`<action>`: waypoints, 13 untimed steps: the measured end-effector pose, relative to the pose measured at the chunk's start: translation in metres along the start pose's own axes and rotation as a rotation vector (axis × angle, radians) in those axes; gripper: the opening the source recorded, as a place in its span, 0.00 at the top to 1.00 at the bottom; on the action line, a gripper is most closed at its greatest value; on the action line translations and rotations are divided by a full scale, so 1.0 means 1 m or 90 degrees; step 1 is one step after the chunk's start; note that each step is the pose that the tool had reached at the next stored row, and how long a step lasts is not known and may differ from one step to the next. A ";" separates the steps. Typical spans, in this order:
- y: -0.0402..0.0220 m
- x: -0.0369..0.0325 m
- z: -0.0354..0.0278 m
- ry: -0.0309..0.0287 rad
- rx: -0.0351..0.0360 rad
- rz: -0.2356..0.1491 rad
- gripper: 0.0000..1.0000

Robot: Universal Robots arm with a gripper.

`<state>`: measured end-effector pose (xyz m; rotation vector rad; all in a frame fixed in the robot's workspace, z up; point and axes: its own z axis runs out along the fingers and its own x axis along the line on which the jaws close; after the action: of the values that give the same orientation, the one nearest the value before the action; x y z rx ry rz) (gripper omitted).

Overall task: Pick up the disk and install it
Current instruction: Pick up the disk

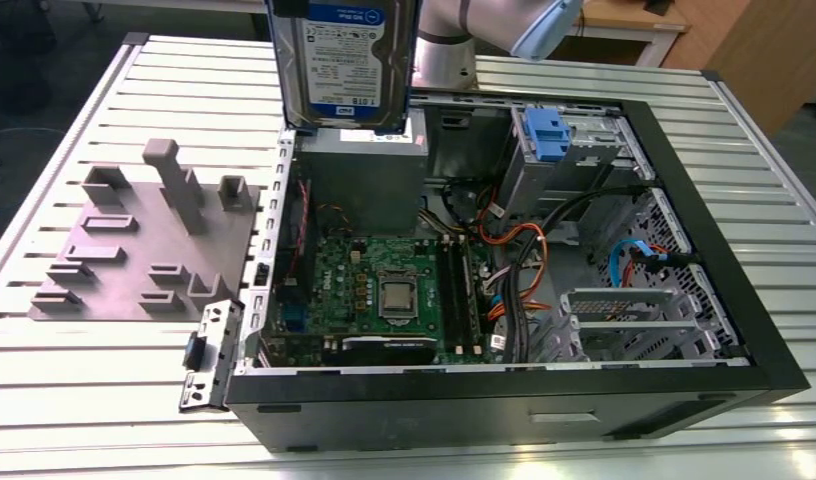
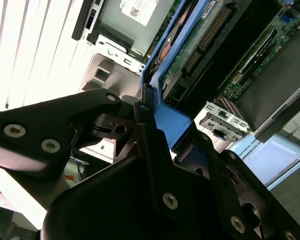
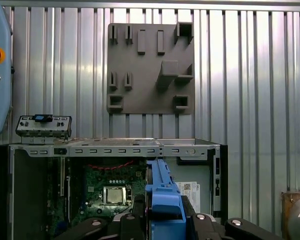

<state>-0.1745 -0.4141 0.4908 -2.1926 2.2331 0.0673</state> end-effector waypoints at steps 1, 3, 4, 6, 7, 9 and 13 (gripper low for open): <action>0.0000 0.0000 0.0000 0.0000 0.0000 0.000 0.63; -0.0001 0.0000 0.0000 0.0000 0.0000 0.000 0.63; -0.0001 0.0000 0.0000 0.0000 -0.0001 0.000 0.63; -0.0002 0.0015 -0.0001 0.0001 -0.0001 0.000 0.63; -0.0002 0.0031 -0.0001 0.0000 0.0000 0.000 0.63; -0.0002 0.0054 -0.0002 0.0000 0.0000 0.000 0.63; -0.0004 0.0114 -0.0004 0.0000 0.0000 0.000 0.63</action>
<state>-0.1743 -0.4255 0.4908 -2.1926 2.2331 0.0673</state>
